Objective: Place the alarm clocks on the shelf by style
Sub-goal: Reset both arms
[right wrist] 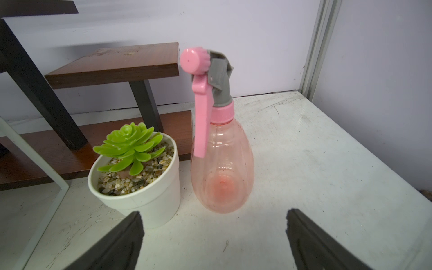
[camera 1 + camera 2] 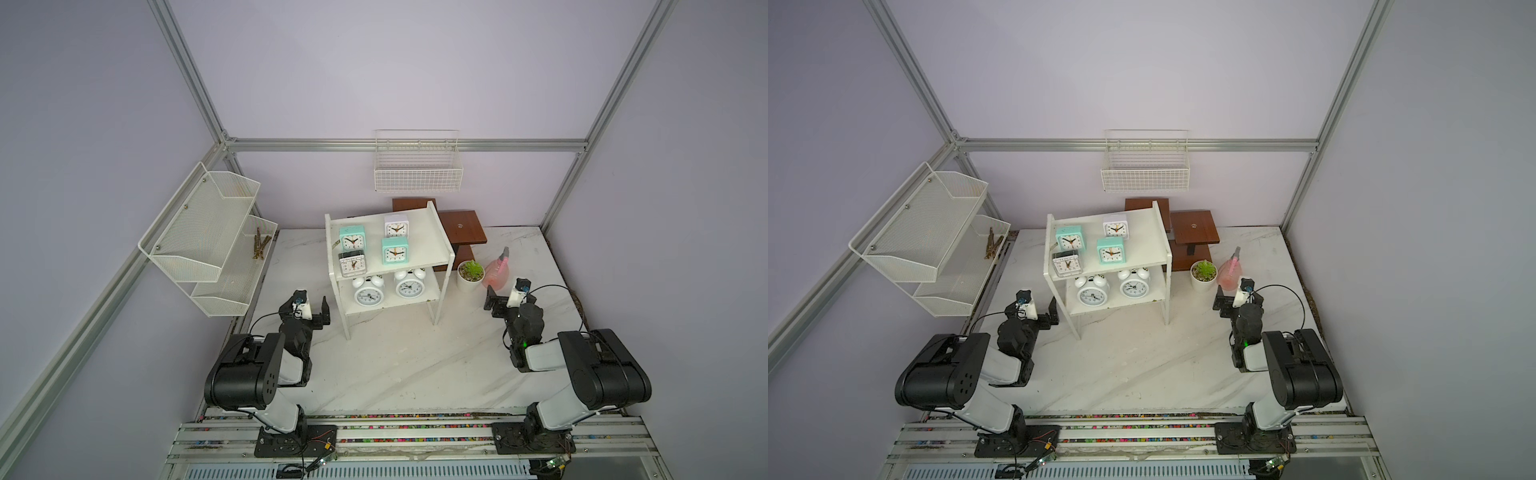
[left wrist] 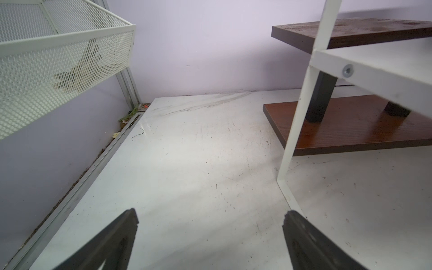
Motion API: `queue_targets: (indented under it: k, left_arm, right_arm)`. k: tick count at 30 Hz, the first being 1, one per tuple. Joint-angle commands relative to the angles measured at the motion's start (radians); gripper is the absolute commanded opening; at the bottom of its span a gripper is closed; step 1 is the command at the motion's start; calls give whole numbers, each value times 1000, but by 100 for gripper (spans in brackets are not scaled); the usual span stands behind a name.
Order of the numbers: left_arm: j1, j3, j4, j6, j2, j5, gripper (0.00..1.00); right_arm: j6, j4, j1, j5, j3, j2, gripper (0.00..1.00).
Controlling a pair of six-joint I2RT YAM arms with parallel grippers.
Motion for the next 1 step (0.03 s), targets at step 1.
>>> queue_targets:
  k: [1]
  left_arm:
    - [-3, 36, -15, -27, -26, -41, 100]
  right_arm:
    - [-15, 27, -1, -15, 7, 5, 99]
